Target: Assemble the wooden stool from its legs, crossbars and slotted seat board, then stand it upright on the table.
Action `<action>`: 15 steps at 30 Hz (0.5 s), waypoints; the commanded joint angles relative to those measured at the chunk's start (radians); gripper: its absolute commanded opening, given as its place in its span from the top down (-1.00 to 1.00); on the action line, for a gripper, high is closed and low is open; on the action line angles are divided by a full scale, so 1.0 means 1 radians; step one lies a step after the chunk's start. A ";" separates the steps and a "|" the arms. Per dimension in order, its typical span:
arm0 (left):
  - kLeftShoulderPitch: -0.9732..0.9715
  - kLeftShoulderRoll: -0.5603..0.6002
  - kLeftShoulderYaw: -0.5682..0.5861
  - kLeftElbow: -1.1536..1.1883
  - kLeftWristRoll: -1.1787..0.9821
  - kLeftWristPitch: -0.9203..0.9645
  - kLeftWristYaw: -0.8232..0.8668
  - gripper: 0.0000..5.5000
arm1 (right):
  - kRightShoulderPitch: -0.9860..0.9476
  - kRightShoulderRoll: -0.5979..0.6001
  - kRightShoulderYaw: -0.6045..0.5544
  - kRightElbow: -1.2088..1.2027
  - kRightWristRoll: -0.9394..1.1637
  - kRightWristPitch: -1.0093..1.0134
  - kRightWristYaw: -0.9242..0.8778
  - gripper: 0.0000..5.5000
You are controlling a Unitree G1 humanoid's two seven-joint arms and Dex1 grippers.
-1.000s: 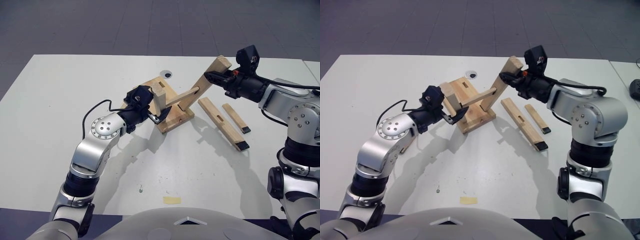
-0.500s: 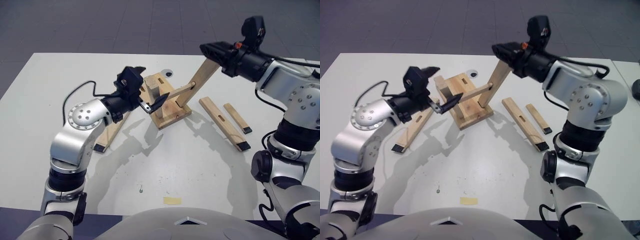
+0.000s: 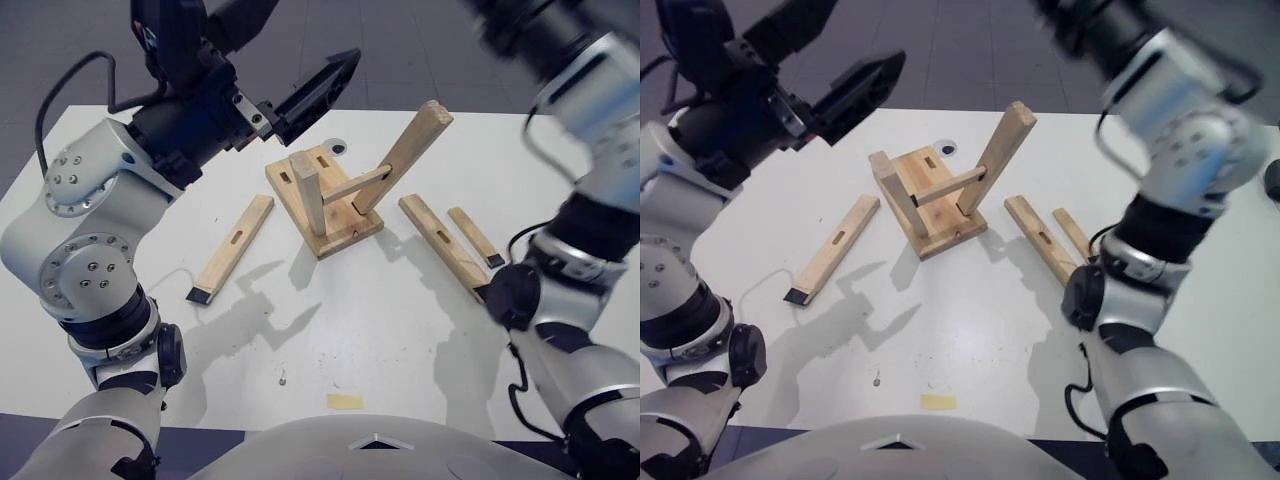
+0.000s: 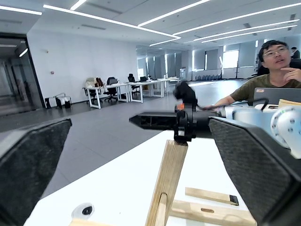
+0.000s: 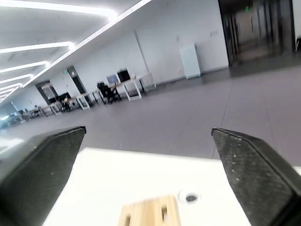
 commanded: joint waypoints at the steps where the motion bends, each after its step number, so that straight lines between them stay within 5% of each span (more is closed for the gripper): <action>1: 0.052 -0.013 -0.059 0.029 0.042 -0.024 0.018 -0.96 | 0.146 0.036 0.113 0.097 -0.078 -0.016 0.016 -0.96; 11: 0.060 -0.041 -0.064 0.079 0.087 -0.073 0.086 -0.96 | 0.071 0.106 -0.148 0.055 0.158 -0.150 -0.024 -0.96; 15: 0.022 -0.063 -0.005 0.091 0.038 -0.090 0.116 -0.96 | 0.098 0.030 -0.190 -0.020 0.203 -0.207 0.042 -0.96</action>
